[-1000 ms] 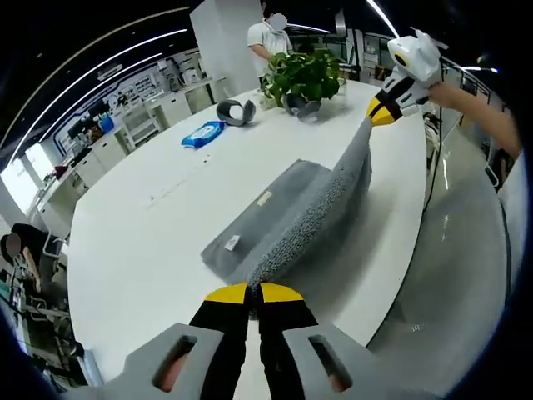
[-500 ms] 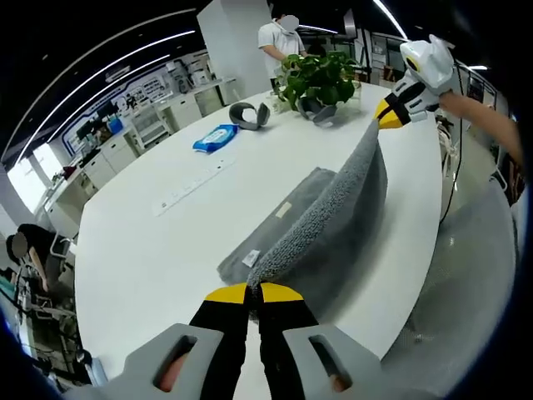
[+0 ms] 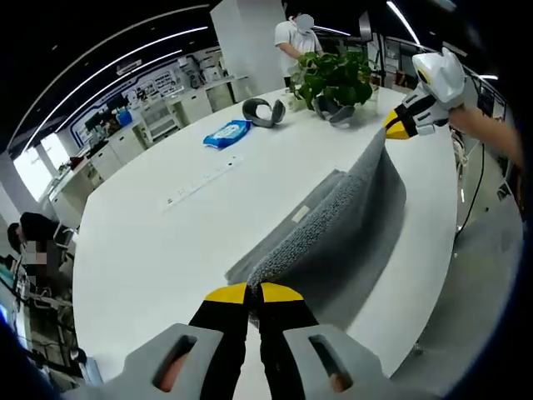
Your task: Fold the towel on the table until its edges align and the towel forms a compact rectangular stack.
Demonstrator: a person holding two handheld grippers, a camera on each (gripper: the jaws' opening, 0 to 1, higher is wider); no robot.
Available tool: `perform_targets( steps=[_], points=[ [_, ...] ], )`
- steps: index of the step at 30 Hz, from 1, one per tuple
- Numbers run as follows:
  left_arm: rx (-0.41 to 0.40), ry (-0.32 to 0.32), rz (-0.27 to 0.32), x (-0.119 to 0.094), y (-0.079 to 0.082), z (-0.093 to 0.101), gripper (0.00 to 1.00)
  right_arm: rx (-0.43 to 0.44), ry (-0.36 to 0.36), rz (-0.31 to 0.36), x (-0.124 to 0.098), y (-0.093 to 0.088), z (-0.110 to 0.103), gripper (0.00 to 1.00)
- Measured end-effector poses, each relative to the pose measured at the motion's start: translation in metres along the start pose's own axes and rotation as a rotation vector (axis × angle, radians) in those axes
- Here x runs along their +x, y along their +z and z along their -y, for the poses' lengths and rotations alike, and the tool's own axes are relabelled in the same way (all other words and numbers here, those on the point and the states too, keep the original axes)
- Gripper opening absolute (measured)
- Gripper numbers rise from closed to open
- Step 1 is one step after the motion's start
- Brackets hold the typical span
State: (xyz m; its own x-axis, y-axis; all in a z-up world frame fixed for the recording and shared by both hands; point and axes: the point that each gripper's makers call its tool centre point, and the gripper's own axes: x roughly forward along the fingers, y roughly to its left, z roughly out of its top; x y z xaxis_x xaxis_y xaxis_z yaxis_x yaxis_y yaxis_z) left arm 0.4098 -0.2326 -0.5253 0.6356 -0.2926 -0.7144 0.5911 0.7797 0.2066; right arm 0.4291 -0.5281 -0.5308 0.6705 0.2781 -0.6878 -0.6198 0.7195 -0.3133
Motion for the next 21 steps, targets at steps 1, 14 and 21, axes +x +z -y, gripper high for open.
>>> perform_targets(
  steps=[1,14,21],
  points=[
    [-0.006,0.005,0.002,0.003,0.000,-0.001,0.03,0.007,-0.002,0.001,0.003,0.000,0.001,0.00],
    [-0.067,0.024,-0.026,0.057,-0.018,-0.015,0.04,0.354,0.045,0.018,0.054,-0.017,0.003,0.00],
    [-0.074,0.000,-0.057,0.083,-0.026,-0.017,0.04,0.320,0.038,-0.025,0.074,-0.030,-0.001,0.00]
  ],
)
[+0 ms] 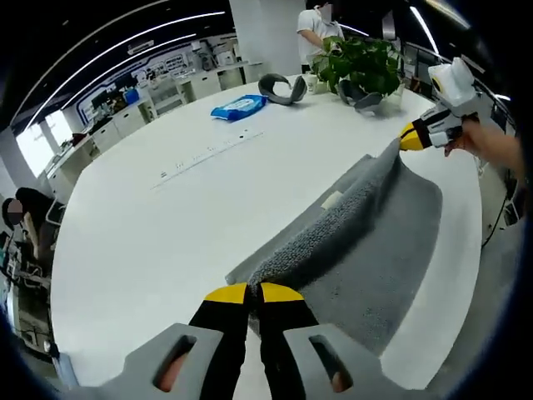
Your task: Fold the towel on the table until its edges align and the towel forms a compact rectangular stack.
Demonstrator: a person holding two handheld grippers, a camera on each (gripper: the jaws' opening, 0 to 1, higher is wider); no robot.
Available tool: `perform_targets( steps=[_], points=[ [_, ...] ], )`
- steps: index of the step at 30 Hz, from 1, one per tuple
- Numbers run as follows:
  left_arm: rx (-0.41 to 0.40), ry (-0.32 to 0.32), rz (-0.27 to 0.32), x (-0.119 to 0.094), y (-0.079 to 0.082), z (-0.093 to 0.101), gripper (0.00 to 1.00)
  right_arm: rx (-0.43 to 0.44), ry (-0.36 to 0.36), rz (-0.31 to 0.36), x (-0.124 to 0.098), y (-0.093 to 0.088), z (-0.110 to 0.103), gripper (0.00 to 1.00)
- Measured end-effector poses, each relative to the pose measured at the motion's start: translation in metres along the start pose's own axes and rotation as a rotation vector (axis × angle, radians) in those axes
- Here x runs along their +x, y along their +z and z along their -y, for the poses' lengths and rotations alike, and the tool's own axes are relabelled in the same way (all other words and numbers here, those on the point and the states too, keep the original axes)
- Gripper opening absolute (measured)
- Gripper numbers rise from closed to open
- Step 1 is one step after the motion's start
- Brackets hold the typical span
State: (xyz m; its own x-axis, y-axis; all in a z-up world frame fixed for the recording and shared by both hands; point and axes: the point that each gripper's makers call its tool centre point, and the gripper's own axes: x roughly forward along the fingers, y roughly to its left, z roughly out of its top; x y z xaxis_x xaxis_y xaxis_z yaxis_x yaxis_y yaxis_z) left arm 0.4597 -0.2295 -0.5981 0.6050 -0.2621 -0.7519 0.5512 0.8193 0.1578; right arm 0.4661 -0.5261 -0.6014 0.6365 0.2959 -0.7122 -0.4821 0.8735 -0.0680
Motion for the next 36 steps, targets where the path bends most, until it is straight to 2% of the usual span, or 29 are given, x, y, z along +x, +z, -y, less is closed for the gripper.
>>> perform_targets(
  steps=[11,18,21,24,26,30,33,36],
  points=[
    [-0.003,0.007,-0.022,0.029,-0.001,-0.009,0.04,-0.043,-0.040,-0.026,0.029,-0.006,0.009,0.00],
    [-0.037,0.003,-0.072,0.048,-0.015,-0.008,0.04,-0.020,-0.040,-0.050,0.043,-0.015,0.010,0.00],
    [-0.044,0.009,-0.061,0.044,-0.012,-0.009,0.04,0.006,-0.039,-0.044,0.043,-0.013,0.011,0.01],
    [-0.039,0.013,-0.019,0.039,-0.002,-0.010,0.06,0.067,-0.031,-0.005,0.041,-0.008,0.012,0.02],
    [-0.035,0.021,-0.007,0.036,0.001,-0.012,0.09,0.079,-0.039,0.008,0.036,-0.006,0.014,0.05],
    [-0.103,0.007,0.048,0.025,0.011,-0.015,0.11,0.105,-0.037,0.048,0.026,0.001,0.016,0.12],
    [-0.086,-0.011,0.049,0.021,0.014,-0.014,0.12,0.091,-0.056,0.050,0.017,0.003,0.019,0.11],
    [-0.049,-0.059,0.020,0.022,0.011,-0.003,0.12,0.097,-0.040,0.050,0.006,0.002,0.014,0.10]
  ],
)
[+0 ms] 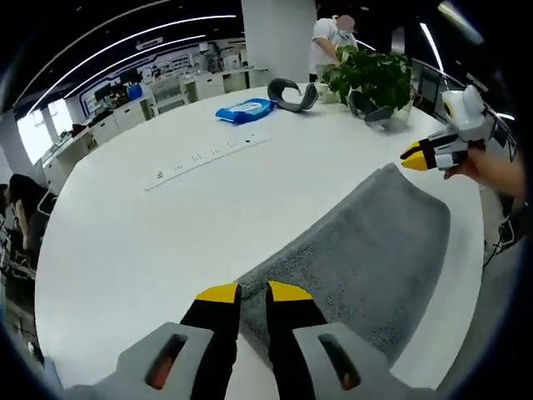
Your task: Fold the towel on the table until its edges align and the towel forms a compact rectangular stack.
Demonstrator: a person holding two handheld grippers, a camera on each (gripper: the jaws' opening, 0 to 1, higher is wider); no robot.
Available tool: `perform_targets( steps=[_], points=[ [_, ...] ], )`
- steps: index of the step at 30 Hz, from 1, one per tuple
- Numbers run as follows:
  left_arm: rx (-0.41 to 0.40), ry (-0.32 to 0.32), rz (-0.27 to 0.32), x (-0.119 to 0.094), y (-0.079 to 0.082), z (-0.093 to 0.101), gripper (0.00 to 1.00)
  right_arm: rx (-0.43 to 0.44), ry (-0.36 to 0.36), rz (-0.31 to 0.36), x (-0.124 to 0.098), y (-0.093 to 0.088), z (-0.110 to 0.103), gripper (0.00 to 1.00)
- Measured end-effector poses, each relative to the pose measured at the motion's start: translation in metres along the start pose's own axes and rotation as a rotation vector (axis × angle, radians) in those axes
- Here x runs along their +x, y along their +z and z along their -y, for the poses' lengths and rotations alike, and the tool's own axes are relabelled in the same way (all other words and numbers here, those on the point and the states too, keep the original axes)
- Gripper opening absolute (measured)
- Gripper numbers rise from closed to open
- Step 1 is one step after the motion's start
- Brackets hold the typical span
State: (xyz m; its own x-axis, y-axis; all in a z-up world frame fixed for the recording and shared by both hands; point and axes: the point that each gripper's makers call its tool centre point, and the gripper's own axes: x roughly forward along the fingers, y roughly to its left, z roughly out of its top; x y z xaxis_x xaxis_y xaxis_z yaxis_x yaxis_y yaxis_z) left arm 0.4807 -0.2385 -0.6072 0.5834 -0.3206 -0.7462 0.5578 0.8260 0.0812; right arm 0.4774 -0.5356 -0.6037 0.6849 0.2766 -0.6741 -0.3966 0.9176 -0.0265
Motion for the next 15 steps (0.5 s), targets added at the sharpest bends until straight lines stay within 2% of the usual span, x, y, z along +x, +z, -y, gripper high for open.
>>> perform_targets(
  steps=[3,5,7,11,15],
  points=[
    [0.027,-0.019,-0.044,0.006,-0.010,0.004,0.11,-0.024,0.004,-0.014,-0.010,-0.008,-0.007,0.05],
    [0.018,-0.053,-0.073,0.010,-0.016,0.013,0.11,-0.022,0.037,-0.038,-0.016,-0.017,-0.018,0.00],
    [0.032,-0.056,-0.105,0.014,-0.022,0.018,0.08,-0.009,0.090,-0.098,-0.019,-0.032,-0.034,0.00],
    [0.069,-0.054,-0.144,0.022,-0.030,0.023,0.03,-0.014,0.084,-0.138,-0.029,-0.049,-0.047,0.00],
    [0.101,-0.052,-0.172,0.027,-0.033,0.020,0.02,0.035,0.101,-0.231,-0.033,-0.069,-0.057,0.00]
  ],
)
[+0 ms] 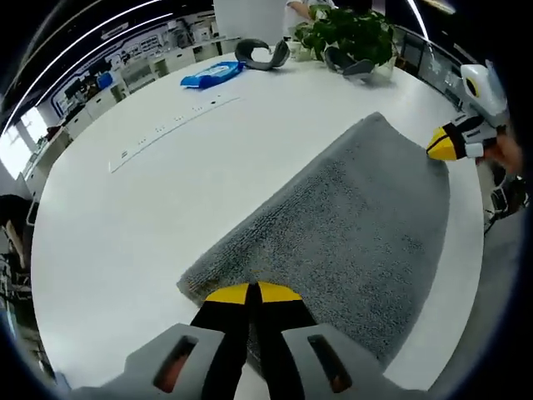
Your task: Fold the towel on the table until its edges align and the towel forms a compact rectangular stack.
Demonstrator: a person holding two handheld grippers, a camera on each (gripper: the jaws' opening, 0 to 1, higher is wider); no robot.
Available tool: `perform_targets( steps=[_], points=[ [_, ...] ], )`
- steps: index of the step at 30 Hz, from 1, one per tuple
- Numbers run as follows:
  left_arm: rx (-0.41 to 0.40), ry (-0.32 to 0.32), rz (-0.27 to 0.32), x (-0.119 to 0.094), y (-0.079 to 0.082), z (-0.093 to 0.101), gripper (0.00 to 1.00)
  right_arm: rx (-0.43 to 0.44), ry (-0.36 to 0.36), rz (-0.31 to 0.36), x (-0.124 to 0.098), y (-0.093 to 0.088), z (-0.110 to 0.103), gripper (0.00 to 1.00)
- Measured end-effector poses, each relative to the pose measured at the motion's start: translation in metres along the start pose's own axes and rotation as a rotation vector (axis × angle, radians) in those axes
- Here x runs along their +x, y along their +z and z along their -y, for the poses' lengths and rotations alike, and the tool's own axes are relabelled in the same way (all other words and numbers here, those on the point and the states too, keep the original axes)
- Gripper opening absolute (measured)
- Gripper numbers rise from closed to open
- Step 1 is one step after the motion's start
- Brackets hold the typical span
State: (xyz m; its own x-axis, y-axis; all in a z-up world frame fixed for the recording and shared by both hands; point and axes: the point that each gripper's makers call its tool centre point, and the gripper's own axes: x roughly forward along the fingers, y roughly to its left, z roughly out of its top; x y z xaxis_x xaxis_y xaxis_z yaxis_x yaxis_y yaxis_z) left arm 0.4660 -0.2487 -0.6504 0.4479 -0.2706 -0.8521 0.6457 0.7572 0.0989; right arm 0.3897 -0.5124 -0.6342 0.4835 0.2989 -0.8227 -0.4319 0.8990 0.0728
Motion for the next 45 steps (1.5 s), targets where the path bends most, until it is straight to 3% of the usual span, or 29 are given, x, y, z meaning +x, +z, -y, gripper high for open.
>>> perform_targets(
  steps=[10,18,22,28,38,45],
  points=[
    [0.018,-0.051,-0.005,0.004,-0.002,0.001,0.01,-0.041,-0.024,-0.122,0.015,-0.021,-0.004,0.00],
    [-0.009,-0.066,0.008,0.005,-0.002,0.001,0.00,-0.083,-0.072,-0.143,0.020,-0.018,-0.002,0.00],
    [-0.016,-0.055,0.016,0.004,-0.002,0.002,0.00,-0.077,-0.048,-0.170,0.021,-0.017,0.000,0.00],
    [0.010,-0.054,0.009,0.001,-0.005,0.006,0.00,-0.049,0.006,-0.263,0.022,-0.017,0.001,0.00],
    [0.023,-0.050,0.015,-0.010,-0.022,0.019,0.00,-0.084,0.058,-0.278,0.027,-0.011,0.005,0.00],
    [0.055,-0.036,0.006,-0.016,-0.031,0.028,0.00,-0.123,0.032,-0.306,0.033,-0.003,0.009,0.00]
  ],
)
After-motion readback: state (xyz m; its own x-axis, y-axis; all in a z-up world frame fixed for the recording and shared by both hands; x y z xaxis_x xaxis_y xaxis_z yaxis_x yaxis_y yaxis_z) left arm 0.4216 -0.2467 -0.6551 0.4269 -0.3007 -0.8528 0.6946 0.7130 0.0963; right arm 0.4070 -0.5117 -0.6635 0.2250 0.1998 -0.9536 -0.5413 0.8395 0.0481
